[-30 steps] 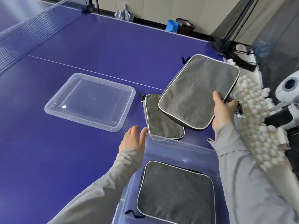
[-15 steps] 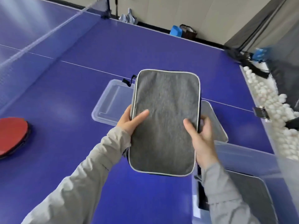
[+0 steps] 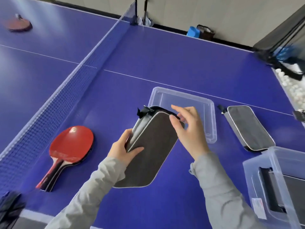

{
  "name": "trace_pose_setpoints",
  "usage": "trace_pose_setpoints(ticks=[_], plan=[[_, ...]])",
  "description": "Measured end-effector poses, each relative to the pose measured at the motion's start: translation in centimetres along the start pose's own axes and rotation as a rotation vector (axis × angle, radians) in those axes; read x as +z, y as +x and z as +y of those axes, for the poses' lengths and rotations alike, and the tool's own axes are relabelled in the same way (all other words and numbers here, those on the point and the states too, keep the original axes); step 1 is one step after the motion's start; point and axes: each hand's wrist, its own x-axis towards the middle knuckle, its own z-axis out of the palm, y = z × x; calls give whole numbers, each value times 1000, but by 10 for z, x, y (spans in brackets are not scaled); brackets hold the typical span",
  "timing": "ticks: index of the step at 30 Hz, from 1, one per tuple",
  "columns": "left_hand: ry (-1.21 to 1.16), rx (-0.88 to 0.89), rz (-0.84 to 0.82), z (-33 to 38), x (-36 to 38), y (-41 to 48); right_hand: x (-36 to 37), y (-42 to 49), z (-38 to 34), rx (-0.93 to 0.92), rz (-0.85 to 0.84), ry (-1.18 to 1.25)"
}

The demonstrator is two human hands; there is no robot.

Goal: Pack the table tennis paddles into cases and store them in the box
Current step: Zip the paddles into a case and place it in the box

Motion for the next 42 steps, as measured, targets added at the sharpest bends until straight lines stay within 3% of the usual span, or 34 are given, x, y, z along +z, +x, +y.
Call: trace_pose_setpoints(ticks=[4,11,15,20,24,31,36,42], plan=[[195,77,-35,-3,-12,-11,8,15,-22,10,-222,-5],[443,214,-67,-4,-30,-19,3,7,-30,-49,-423,-80],[462,264,-95,-4,-30,-23,-3,-1,-29,-117,-359,-76],[446,286,-61,-2,-27,-30,-10,-7,-15,-8,-267,48],[312,215,-21,2,-31,-35,-21,-9,12,129,-195,116],[-226,3,-5,8,-52,-29,-28,-23,63,352,-171,219],[-405,-125,-46,9,-54,-25,-20,-37,68,324,-205,141],[-534,-264,1,11,-46,-23,-21,-60,59,188,-58,30]])
